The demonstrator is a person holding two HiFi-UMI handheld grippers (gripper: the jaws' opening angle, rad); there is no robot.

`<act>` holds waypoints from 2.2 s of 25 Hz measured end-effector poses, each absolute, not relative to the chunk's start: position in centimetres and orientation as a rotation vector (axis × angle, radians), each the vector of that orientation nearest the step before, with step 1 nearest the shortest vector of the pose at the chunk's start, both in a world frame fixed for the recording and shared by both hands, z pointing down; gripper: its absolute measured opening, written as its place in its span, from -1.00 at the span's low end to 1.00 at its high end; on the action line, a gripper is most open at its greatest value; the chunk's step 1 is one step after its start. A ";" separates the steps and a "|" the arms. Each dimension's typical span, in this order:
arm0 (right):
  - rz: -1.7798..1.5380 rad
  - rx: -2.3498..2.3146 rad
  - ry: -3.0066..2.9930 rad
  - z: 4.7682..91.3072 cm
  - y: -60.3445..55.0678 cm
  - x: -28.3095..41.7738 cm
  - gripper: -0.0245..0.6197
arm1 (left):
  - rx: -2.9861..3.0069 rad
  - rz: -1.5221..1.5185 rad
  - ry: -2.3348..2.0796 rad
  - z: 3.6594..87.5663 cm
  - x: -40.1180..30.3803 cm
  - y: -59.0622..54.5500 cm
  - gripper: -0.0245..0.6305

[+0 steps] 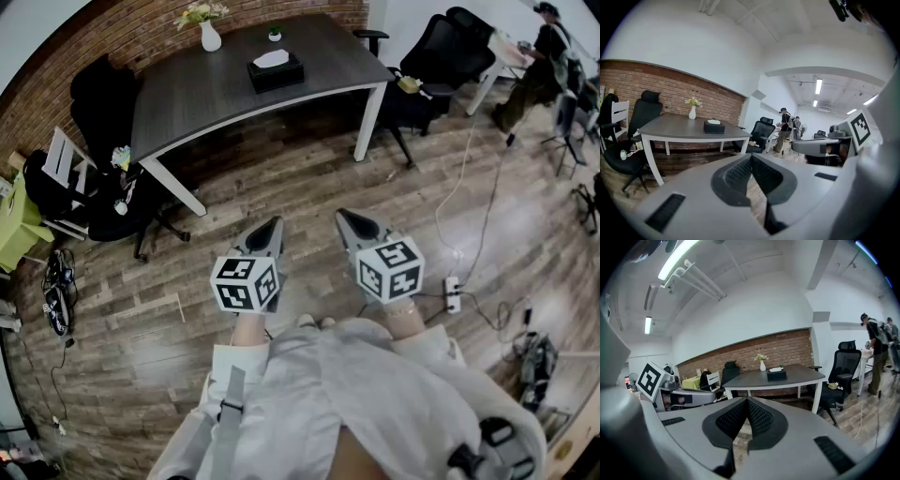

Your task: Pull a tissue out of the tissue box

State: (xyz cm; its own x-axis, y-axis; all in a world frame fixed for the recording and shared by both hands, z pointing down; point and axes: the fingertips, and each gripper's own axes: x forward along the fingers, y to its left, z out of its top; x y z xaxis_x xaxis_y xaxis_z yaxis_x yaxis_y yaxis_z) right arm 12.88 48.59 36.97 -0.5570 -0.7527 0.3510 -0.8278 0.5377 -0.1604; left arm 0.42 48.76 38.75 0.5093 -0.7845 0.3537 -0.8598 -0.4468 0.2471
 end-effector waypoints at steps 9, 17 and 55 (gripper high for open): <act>0.438 1.302 -2.527 37.7 48.8 11.4 -0.92 | 2.372 0.268 -1.330 39.3 0.0 48.5 -0.91; 0.426 1.280 -2.577 37.4 48.8 10.0 -0.92 | 2.402 0.225 -1.294 39.0 -0.3 48.4 -0.91; 0.470 1.403 -2.530 40.0 30.2 10.4 -0.65 | 2.367 0.230 -1.377 41.3 -4.8 32.0 -0.52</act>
